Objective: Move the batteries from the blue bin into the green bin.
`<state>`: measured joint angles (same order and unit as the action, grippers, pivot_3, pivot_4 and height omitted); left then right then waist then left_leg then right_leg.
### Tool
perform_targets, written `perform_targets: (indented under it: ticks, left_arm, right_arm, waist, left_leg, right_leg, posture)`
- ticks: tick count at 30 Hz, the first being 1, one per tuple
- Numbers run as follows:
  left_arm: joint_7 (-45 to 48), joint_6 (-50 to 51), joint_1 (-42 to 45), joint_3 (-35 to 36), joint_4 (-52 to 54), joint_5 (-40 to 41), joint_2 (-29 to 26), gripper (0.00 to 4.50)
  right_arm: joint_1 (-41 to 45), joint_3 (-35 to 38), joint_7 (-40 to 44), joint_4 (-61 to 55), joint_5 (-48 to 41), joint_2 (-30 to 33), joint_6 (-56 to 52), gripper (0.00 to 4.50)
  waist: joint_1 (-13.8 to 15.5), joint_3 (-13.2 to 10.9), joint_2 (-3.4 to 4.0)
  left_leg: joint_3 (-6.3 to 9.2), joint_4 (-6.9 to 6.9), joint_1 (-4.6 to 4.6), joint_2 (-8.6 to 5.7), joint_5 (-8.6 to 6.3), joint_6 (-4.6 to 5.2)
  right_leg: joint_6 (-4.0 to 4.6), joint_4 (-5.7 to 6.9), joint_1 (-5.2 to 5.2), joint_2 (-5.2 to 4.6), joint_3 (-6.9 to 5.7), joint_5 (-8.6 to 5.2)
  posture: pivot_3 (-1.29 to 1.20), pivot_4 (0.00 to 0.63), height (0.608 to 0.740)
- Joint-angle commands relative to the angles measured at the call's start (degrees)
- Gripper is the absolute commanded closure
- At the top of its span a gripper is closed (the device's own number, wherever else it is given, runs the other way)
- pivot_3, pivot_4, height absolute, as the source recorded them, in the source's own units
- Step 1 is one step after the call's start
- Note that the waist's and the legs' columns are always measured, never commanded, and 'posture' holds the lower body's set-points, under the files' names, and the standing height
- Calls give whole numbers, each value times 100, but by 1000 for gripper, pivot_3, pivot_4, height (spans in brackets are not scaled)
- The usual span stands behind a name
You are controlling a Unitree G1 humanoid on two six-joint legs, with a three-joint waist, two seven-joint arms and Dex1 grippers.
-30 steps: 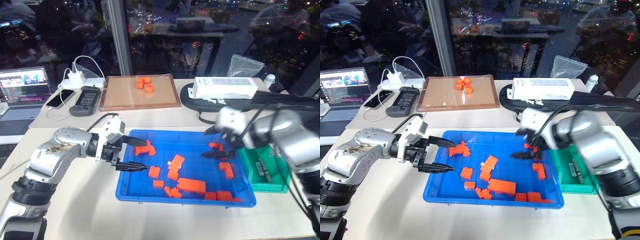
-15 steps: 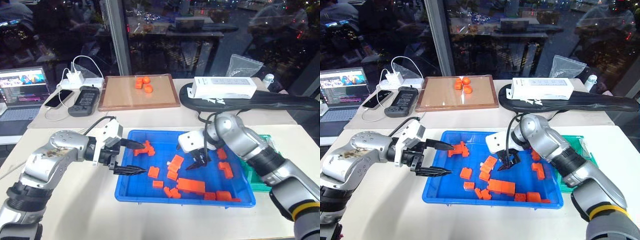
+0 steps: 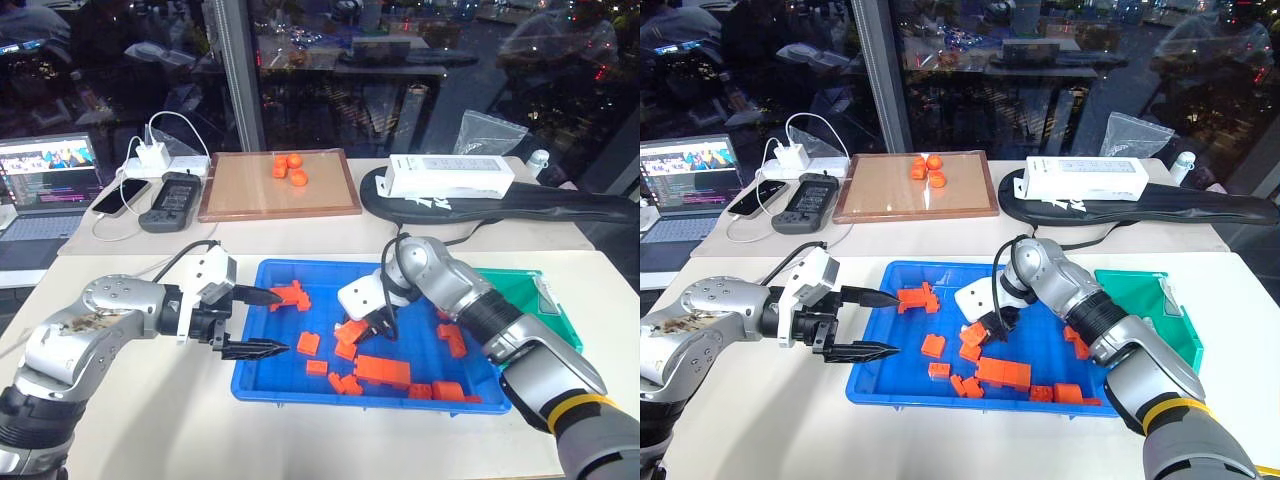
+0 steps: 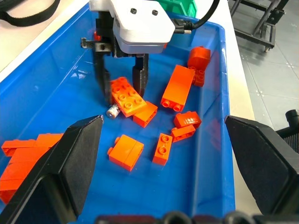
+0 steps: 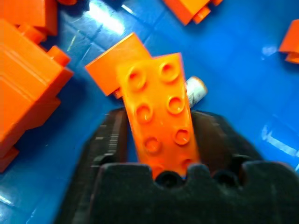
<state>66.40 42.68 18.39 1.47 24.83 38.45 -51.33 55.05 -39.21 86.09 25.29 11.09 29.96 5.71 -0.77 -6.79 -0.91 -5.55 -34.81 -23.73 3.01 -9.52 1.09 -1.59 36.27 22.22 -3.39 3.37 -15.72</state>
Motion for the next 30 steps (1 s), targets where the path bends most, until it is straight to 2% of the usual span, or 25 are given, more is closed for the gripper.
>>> perform_targets:
  ticks: [1,12,15,20,22,23,27,29,30]
  left_arm:
    - [9,-79,52,132,120,75,-65,0]
    - [284,-276,530,-348,-282,-93,115,0]
    - [401,-370,750,-517,-493,-179,204,0]
    - [594,-523,1016,-751,-769,-333,342,0]
    - [655,-563,1070,-794,-836,-374,369,0]
    - [685,-580,1091,-810,-866,-394,377,0]
    - [745,-613,1111,-827,-908,-441,385,0]
    - [760,-610,1078,-809,-889,-449,369,0]
    - [762,-607,1043,-791,-864,-448,351,0]
  right_arm:
    - [30,265,206,-211,-52,184,-112,3110]
    - [-503,1003,633,-1919,-486,1518,-1504,3110]
    - [-764,1136,409,-2052,-375,1855,-1693,3110]
    - [-931,1237,-139,-1976,25,2048,-1979,3110]
    - [-943,1334,-252,-2013,-2,2022,-2074,2107]
    - [-944,1397,-301,-2056,-60,1970,-2153,1949]
    - [-951,1451,-368,-2256,-126,1845,-2301,514]
    - [-913,1452,-386,-2447,-251,1628,-2479,23]
    - [-871,1432,-439,-2526,-312,1453,-2535,23]
  waist:
    - [2,0,0]
    - [20,0,0]
    - [15,0,-1]
    - [13,-1,-2]
    - [-2,-1,-2]
    - [-4,-1,-2]
    - [-2,-1,-2]
    - [2,-1,-2]
    - [-1,-1,-2]
  left_leg:
    - [0,0,0,0,0,0]
    - [-1,3,-2,-1,0,0]
    - [-1,2,-2,-2,-1,0]
    - [-5,0,-2,-3,0,0]
    - [-5,0,-2,-3,0,0]
    - [-5,1,-2,-3,0,0]
    - [-2,2,-2,-3,-1,0]
    - [-2,2,-3,-2,0,0]
    - [-2,1,-3,-2,0,0]
  right_leg:
    - [0,0,0,0,0,0]
    - [2,-3,1,-2,-1,-1]
    - [2,-4,1,-2,-1,-1]
    - [2,-8,2,-2,1,-2]
    - [2,-7,2,-2,2,-2]
    - [2,-7,3,0,3,-2]
    - [2,-7,3,2,3,-3]
    - [1,-7,2,2,3,-3]
    - [1,-7,2,2,3,-3]
  posture:
    - [0,150,740]
    - [0,150,740]
    - [0,150,740]
    - [0,150,740]
    - [0,150,740]
    - [0,150,740]
    - [0,150,740]
    - [0,150,740]
    - [0,150,740]
